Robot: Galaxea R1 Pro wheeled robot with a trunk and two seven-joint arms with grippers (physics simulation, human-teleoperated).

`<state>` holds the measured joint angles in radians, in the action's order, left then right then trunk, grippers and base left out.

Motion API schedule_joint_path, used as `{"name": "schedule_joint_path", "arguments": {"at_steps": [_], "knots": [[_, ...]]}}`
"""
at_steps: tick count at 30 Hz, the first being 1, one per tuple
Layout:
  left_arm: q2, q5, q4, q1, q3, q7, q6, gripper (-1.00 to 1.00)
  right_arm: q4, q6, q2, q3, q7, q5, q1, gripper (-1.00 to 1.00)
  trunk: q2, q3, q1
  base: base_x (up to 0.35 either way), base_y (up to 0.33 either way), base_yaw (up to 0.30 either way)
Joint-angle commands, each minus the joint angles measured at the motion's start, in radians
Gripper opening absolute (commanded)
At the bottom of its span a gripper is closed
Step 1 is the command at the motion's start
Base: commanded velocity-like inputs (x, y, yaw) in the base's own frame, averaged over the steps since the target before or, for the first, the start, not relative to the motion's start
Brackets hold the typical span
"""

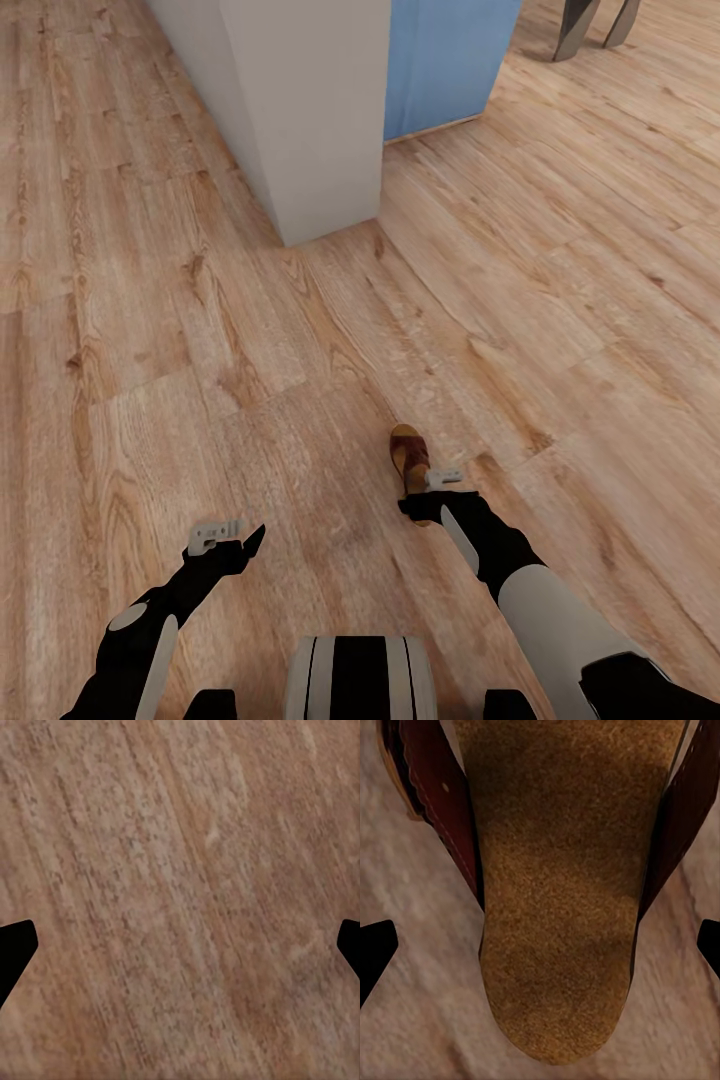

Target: Pick up the two gym shoes and the two sandals from the corridor floor and place them onto the hallstand (shoe rack) in the corridor, making sure they are on the rack and not on the floor. Arrange them so the two gym shoes are next to each other and the two sandals are next to each other.

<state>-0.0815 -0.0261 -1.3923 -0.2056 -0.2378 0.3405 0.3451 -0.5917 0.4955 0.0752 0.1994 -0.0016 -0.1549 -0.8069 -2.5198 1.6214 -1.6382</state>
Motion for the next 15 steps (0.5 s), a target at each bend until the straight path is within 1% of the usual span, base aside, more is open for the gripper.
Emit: {"name": "schedule_joint_path", "arguments": {"at_steps": [1, 4, 15], "knots": [[0.0, 0.0, 0.0, 0.0, 0.0, 0.001, 0.0, 1.0, 0.0, 0.0, 0.0, 0.0, 0.0, 0.0, 0.0, 1.0, 0.0, 0.0, 0.0, 0.0, 0.0, 0.005], [0.0, 0.0, 0.0, 0.0, 0.0, 0.001, 0.0, 1.0, 0.0, 0.0, 0.0, 0.0, 0.0, -0.001, 0.0, 1.0, 0.0, 0.0, 0.0, 0.0, 0.0, 0.003], [0.0, 0.0, 0.0, 0.0, 0.0, 0.002, 0.0, 1.0, 0.0, 0.0, 0.0, 0.0, 0.0, -0.002, 0.0, 1.0, -0.003, 0.043, -0.005, 0.0, 0.0, 0.0]]}}
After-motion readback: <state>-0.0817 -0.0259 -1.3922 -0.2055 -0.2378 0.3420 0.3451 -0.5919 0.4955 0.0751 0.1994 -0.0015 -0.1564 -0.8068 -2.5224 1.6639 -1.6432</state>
